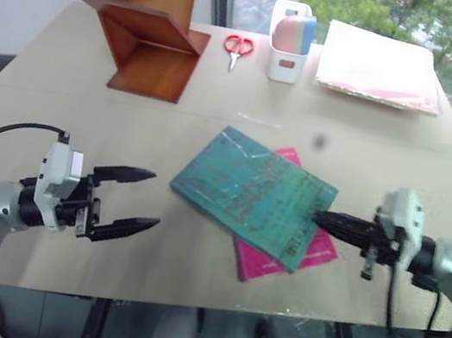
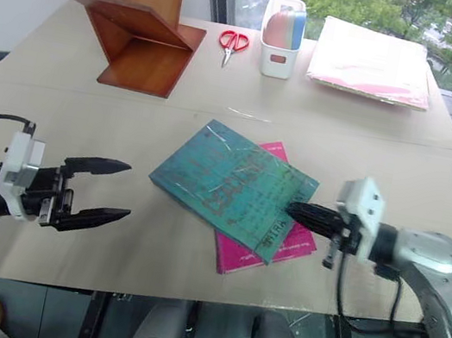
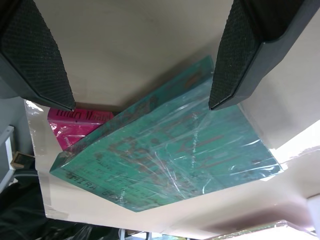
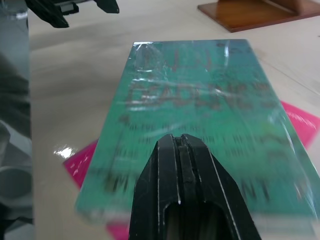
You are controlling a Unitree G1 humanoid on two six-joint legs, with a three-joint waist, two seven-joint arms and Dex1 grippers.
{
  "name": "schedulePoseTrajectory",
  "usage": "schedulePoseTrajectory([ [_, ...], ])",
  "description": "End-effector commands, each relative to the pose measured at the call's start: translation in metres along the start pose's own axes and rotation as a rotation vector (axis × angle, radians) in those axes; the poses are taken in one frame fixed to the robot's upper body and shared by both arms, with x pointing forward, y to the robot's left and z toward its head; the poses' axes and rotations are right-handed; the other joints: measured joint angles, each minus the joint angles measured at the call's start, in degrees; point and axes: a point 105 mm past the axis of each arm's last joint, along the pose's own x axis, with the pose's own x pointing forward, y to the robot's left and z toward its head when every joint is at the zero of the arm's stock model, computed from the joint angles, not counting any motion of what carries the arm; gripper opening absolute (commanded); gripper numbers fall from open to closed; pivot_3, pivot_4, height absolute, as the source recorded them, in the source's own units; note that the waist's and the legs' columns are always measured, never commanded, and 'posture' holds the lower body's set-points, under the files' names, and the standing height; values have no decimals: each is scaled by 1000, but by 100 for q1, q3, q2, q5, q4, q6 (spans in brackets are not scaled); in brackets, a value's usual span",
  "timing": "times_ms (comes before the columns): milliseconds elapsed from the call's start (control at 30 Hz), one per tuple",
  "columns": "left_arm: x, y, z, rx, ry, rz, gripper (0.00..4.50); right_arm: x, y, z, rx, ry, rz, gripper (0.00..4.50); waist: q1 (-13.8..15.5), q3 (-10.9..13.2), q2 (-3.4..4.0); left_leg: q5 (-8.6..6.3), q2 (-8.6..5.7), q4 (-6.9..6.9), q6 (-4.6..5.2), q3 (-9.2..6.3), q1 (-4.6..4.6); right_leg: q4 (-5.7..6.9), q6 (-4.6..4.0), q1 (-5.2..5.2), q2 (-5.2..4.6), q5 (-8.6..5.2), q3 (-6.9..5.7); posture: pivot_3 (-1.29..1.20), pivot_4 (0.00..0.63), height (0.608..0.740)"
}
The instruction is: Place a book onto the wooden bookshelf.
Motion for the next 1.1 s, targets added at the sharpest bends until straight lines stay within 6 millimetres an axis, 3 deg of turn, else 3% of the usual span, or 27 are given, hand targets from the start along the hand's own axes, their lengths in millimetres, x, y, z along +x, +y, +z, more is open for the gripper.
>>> schedulePoseTrajectory([
  [33, 2, 0, 5, 27, -15, 4, 4500, 20, 2, 18, -75, -15, 39, 49, 4, 0, 0, 0, 0, 0, 0, 0, 0, 0, 0, 0, 0, 0, 0, 0, 150, 740],
  [167, 5, -9, 5, 19, -32, -1, 4500, 38, -1, 13, -114, 37, 60, 49, 18, -1, -1, -1, -1, -2, 1, 0, -6, -4, -1, 0, 0, 0, -3, 0, 150, 740],
  [433, 4, -23, 2, -12, -31, 6, 4500, 43, 1, 1, -123, 108, 120, 49, 9, 0, -1, -1, 1, -2, 1, -1, -4, -1, -1, -1, 0, 0, -4, 0, 150, 740],
  [600, 15, -33, -9, -155, -5, 40, 4500, 44, 8, 17, -140, -53, 198, 49, 2, -1, -2, -1, 1, 1, 1, -1, -3, -1, 0, 1, 0, 0, -3, 0, 150, 740],
  [700, 24, -39, -16, -295, -1, 107, 4500, 31, 2, 25, -82, -134, 159, 49, 18, -1, -3, -1, 0, 0, 1, -4, -5, 0, 1, 1, 1, 0, -4, 0, 150, 740],
  [767, 26, -41, -26, -364, 48, 164, 4500, 14, 0, 19, -72, -109, 93, 579, 49, -4, -8, -1, -2, 0, 1, -5, -7, -1, 1, 4, -3, 1, -5, 0, 150, 740],
  [833, 25, -46, -33, -508, 68, 173, 4500, -8, 11, 10, -63, -76, 59, 1294, 106, -6, -11, -1, -4, 1, 1, -8, -9, -4, 2, 4, -6, 1, -10, 0, 150, 740],
  [1033, 41, -45, -35, -915, -7, 157, 4500, -44, 37, -6, -199, 39, 66, 4128, 26, -5, -3, 0, 0, 4, 2, -14, 6, 12, 2, 8, 2, 0, -10, 0, 150, 740],
  [1100, 48, -43, -32, -1004, -52, 142, 4500, -48, 42, -9, -232, 58, 80, 4128, 1, -7, -2, 0, 0, 16, 2, -15, 15, 20, 3, 12, 2, -1, -8, 0, 150, 740],
])
